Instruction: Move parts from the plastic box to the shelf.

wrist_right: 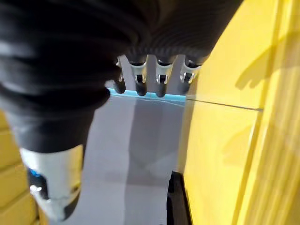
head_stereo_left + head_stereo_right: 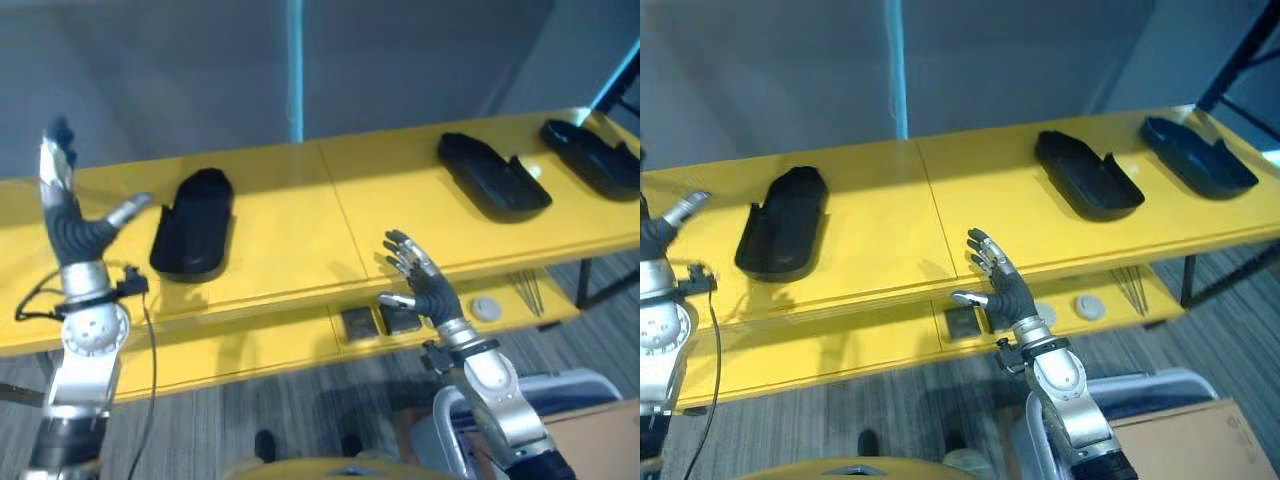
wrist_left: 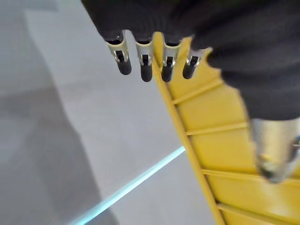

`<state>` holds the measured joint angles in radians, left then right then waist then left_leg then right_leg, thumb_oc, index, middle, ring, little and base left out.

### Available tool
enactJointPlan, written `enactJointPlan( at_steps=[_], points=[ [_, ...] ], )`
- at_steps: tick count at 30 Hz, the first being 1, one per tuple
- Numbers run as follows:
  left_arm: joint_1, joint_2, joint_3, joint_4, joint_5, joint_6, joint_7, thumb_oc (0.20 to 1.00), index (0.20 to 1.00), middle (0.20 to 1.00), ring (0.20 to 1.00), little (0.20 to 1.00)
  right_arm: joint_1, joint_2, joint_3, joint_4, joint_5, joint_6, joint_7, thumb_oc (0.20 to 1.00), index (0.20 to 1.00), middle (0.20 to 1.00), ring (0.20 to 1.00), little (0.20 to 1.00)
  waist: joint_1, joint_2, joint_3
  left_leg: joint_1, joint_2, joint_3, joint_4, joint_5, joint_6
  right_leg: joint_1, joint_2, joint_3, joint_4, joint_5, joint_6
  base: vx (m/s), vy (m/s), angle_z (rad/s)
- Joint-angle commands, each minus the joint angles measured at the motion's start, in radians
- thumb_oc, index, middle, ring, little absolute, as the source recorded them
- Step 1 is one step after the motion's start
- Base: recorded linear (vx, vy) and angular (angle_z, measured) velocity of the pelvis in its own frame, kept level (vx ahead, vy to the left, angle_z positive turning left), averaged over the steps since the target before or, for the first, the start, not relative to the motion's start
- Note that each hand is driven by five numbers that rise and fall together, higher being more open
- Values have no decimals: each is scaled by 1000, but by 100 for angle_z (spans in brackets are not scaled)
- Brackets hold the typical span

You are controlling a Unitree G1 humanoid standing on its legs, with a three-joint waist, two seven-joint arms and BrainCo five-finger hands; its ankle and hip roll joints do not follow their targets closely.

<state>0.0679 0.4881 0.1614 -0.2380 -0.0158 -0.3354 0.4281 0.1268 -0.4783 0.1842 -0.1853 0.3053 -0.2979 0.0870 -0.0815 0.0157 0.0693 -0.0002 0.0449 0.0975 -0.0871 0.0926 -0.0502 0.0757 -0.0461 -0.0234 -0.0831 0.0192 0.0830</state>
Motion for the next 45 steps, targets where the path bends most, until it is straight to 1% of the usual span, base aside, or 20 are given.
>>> enactJointPlan(
  at_steps=[1, 2, 5, 6, 9, 10, 11, 12, 14, 15, 18, 23, 25, 28, 36, 38, 45],
  points=[
    [49, -16, -11, 51, -11, -27, -105, 1000, 1000, 1000, 1000, 1000, -35, 5, -32, -103, -27, -45, -1, 1000, 1000, 1000, 1000, 1000, 10, -25, -25, 109, -10, -10, 0, -154, 6, -1, -2, -54, 11, -50, 1, 7, 16, 23],
    [52, -17, -10, 50, -12, -27, -106, 1000, 1000, 1000, 1000, 1000, -34, 4, -31, -103, -27, -45, -1, 1000, 1000, 1000, 1000, 1000, 9, -25, -25, 110, -10, -10, 0, -154, 6, 0, -2, -54, 11, -50, 1, -25, 12, 31],
    [129, -82, -40, 62, -96, -10, -147, 1000, 1000, 1000, 1000, 1000, -79, 0, -10, -118, -35, -38, -8, 1000, 1000, 1000, 1000, 1000, 41, -34, -20, 109, -14, -26, 0, -152, 13, 6, -4, -67, 12, -52, -2, -25, 8, 12],
    [147, -90, -48, 71, -101, -3, -159, 1000, 1000, 1000, 1000, 1000, -98, -2, 1, -114, -40, -36, -12, 1000, 1000, 1000, 1000, 1000, 50, -36, -17, 107, -15, -34, 0, -152, 14, 8, -4, -74, 12, -54, -2, -29, -3, 8],
    [157, -86, -83, 73, -141, 14, -211, 1000, 1000, 1000, 1000, 1000, -146, -13, 28, -103, -88, -28, -32, 1000, 1000, 1000, 1000, 1000, 76, -41, -9, 95, -19, -58, 0, -144, 15, 9, -7, -97, 14, -56, -3, -36, -7, 27],
    [164, -75, -91, 73, -133, 20, -226, 1000, 1000, 1000, 1000, 1000, -153, -12, 33, -104, -85, -27, -31, 1000, 1000, 1000, 1000, 1000, 79, -41, -6, 90, -21, -66, 0, -142, 16, 8, -8, -103, 14, -56, -4, -14, 2, 44],
    [171, -52, -103, 89, -84, 31, -234, 263, 263, 263, 263, 263, -157, -5, 43, -101, -67, -25, -22, 1000, 1000, 1000, 1000, 1000, 81, -42, -5, 83, -24, -73, 0, -140, 16, 8, -9, -112, 13, -58, -4, -2, 6, 43],
    [171, -52, -104, 90, -82, 31, -233, 200, 200, 200, 200, 200, -157, -4, 43, -100, -66, -25, -22, 1000, 1000, 1000, 1000, 1000, 81, -43, -5, 83, -24, -73, 0, -140, 16, 8, -9, -112, 13, -58, -4, 12, 8, 48],
    [171, -49, -110, 107, -69, 35, -232, 200, 200, 200, 200, 200, -157, -1, 50, -96, -60, -24, -19, 1000, 1000, 1000, 1000, 1000, 80, -43, -3, 82, -24, -76, 0, -140, 17, 7, -10, -113, 12, -57, -4, 2, 6, 14],
    [153, -39, -112, 165, -45, 45, -223, 200, 200, 200, 200, 200, -140, 9, 69, -92, -28, -19, 0, 1000, 1000, 1000, 1000, 1000, 72, -42, 8, 73, -24, -72, 0, -137, 15, 0, -12, -109, 9, -52, -2, 0, 0, 0],
    [127, -38, -118, 209, -32, 48, -213, 200, 200, 200, 200, 200, -127, 9, 74, -96, -15, -16, 12, 1000, 1000, 1000, 1000, 1000, 65, -42, 20, 63, -23, -68, 0, -133, 14, -15, -11, -103, 9, -47, 0, -25, 10, -6],
    [48, -19, -108, 281, -23, 40, -182, 200, 200, 200, 200, 200, -92, 5, 91, -99, 23, -15, 52, 1000, 1000, 1000, 1000, 1000, 35, -41, 53, 28, -17, -45, 0, -121, 7, -61, -8, -85, 6, -30, 6, -51, 3, -10],
    [26, -17, -107, 293, -26, 36, -170, 200, 200, 200, 200, 200, -94, 4, 94, -97, 28, -16, 53, 1000, 1000, 1000, 1000, 1000, 32, -41, 59, 15, -17, -41, 0, -118, 6, -73, -7, -80, 5, -26, 7, -51, -3, -20],
    [-68, -1, -114, 318, -40, 23, -135, 200, 200, 200, 200, 200, -108, -4, 116, -94, 35, -18, 55, 1000, 1000, 1000, 1000, 1000, 8, -38, 79, -23, -16, -28, 0, -108, 2, -116, -3, -68, 0, -12, 10, -52, -6, -16],
    [-144, -17, -161, 333, -64, 19, -118, 200, 200, 200, 200, 200, -136, -3, 142, -89, 42, -19, 50, 1000, 1000, 1000, 1000, 1000, -17, -26, 102, -48, -15, -8, 0, -103, -1, -151, -3, -46, -4, -2, 13, -13, 6, -10],
    [-167, -29, -180, 363, -79, 26, -117, 200, 200, 200, 200, 200, -138, -3, 147, -88, 40, -19, 44, 1000, 1000, 1000, 1000, 1000, -27, -22, 107, -57, -15, 0, 0, -102, -1, -164, -2, -37, -4, 2, 14, 0, 11, -4],
    [-201, -38, -197, 416, -113, 32, -112, 200, 200, 200, 200, 200, -144, -1, 147, -82, 48, -21, 31, 1000, 1000, 1000, 1000, 1000, -39, -17, 117, -74, -15, 9, 0, -99, -1, -187, -1, -24, -4, 10, 16, -3, 2, -10]
  ],
)
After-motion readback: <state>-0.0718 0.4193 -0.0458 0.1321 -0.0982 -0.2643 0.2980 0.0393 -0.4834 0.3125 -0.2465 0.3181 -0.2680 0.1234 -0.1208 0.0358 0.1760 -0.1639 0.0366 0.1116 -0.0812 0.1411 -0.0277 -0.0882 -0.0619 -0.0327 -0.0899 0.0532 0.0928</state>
